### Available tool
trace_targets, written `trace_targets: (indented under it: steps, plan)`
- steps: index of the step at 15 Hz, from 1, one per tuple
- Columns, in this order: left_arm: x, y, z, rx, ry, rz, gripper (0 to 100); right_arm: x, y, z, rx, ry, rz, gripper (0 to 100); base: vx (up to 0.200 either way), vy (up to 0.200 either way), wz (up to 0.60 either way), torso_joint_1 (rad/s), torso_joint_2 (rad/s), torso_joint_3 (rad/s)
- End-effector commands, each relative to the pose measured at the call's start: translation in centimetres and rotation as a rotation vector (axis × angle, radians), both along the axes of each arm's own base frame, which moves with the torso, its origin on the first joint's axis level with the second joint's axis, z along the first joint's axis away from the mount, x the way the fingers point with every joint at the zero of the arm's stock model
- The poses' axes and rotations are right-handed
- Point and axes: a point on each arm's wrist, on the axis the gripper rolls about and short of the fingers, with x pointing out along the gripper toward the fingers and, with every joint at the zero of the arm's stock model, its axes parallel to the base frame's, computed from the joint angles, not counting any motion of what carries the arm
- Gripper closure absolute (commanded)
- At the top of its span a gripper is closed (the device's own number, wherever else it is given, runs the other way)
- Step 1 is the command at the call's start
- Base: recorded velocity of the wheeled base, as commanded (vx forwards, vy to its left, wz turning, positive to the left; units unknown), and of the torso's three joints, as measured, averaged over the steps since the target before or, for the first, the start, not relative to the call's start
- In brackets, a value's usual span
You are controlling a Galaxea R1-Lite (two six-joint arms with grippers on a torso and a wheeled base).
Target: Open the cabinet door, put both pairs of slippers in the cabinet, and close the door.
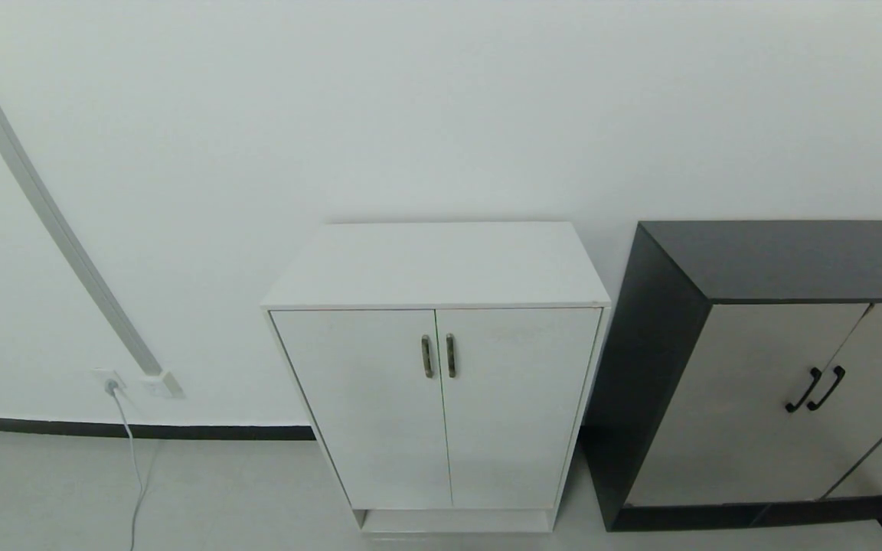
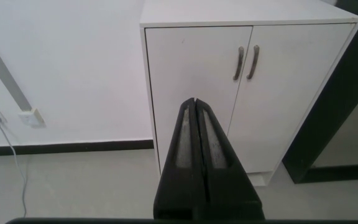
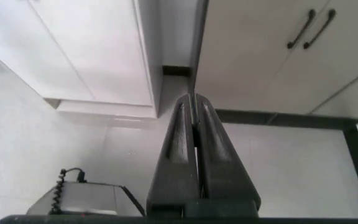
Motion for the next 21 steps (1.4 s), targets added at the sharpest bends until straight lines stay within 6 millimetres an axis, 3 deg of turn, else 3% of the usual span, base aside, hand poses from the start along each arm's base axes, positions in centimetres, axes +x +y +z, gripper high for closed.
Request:
trace_targets:
  steps: [1,6,11,21]
  plan:
    - [0.0,0.0,0.0,0.000,0.002,0.000,100,-1.2,-0.1,-0.7,0.011,-0.077,0.023,100,0.000,0.000,0.00,0.000,0.00,0.000]
    - [0.0,0.0,0.0,0.000,0.001,0.000,100,-1.8,-0.1,-1.2,0.030,-0.143,0.050,100,0.000,0.000,0.00,0.000,0.00,0.000]
    - [0.0,0.0,0.0,0.000,0.001,0.000,100,-2.3,0.1,-1.3,0.018,-0.201,-0.120,100,0.000,0.000,0.00,0.000,0.00,0.000]
    - [0.0,0.0,0.0,-0.007,0.001,0.006,100,-2.9,0.0,-1.4,0.076,-0.285,-0.062,100,0.000,0.000,0.00,0.000,0.00,0.000]
